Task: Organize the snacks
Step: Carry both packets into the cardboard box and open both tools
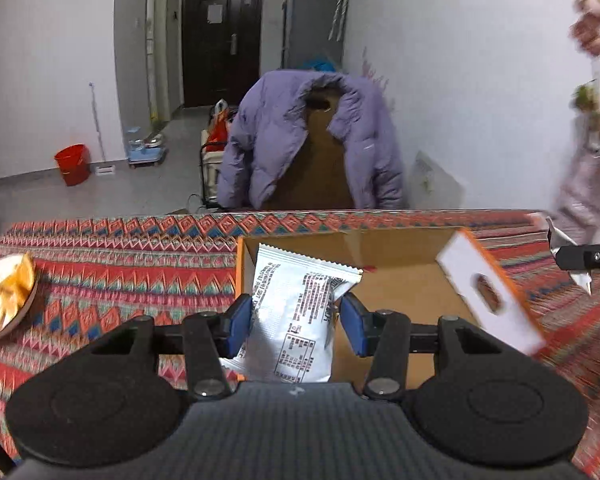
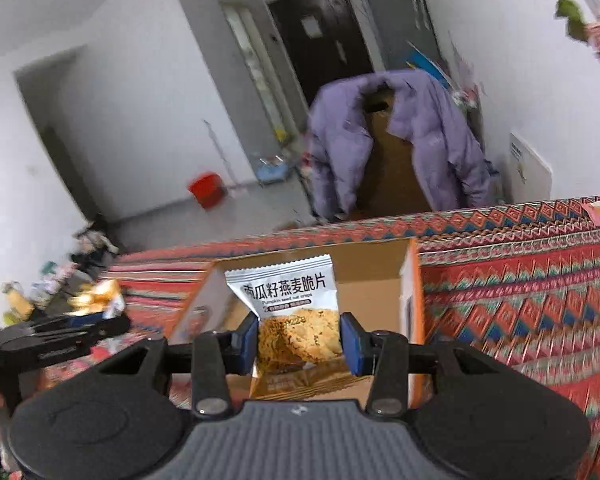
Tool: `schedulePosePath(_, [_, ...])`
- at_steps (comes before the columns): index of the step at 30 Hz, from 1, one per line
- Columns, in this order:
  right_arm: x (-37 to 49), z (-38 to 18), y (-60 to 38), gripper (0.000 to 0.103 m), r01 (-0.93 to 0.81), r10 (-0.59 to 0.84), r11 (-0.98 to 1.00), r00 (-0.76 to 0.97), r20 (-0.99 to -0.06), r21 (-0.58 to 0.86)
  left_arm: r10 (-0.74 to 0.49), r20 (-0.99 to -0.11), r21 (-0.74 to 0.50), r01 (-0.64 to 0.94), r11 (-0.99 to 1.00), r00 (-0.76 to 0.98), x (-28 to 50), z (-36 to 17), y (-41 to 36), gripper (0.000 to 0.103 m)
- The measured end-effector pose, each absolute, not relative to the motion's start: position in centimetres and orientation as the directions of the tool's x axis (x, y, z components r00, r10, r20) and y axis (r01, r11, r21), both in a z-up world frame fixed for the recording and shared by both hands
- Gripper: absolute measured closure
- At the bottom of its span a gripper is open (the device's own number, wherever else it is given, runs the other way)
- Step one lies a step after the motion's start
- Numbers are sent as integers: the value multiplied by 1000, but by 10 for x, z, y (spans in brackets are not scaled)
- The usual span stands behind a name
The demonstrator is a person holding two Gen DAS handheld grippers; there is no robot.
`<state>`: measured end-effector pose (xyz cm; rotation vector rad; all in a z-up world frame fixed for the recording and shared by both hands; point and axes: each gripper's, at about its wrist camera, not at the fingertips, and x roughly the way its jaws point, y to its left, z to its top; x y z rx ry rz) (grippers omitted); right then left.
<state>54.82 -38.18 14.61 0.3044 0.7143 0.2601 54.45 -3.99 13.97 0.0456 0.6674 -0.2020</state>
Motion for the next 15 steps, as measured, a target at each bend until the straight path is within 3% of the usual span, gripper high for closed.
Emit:
schedulePosePath(6, [671, 83, -367, 61, -27, 243, 955, 639, -730, 294, -111, -709, 7, 164, 986, 696, 644, 82, -65, 54])
schedulePosePath(11, [712, 38, -344, 61, 9, 108, 990, 600, -792, 141, -83, -699, 14, 130, 991, 710, 673, 54, -73, 48])
schedulePosePath(13, [712, 34, -332, 49, -30, 69, 997, 631, -772, 65, -126, -682, 27, 196, 980, 721, 672, 46, -76, 39])
schedulePosePath(15, [707, 30, -325, 30, -72, 88, 996, 650, -755, 55, -164, -692, -4, 223, 975, 704, 672, 44, -73, 36])
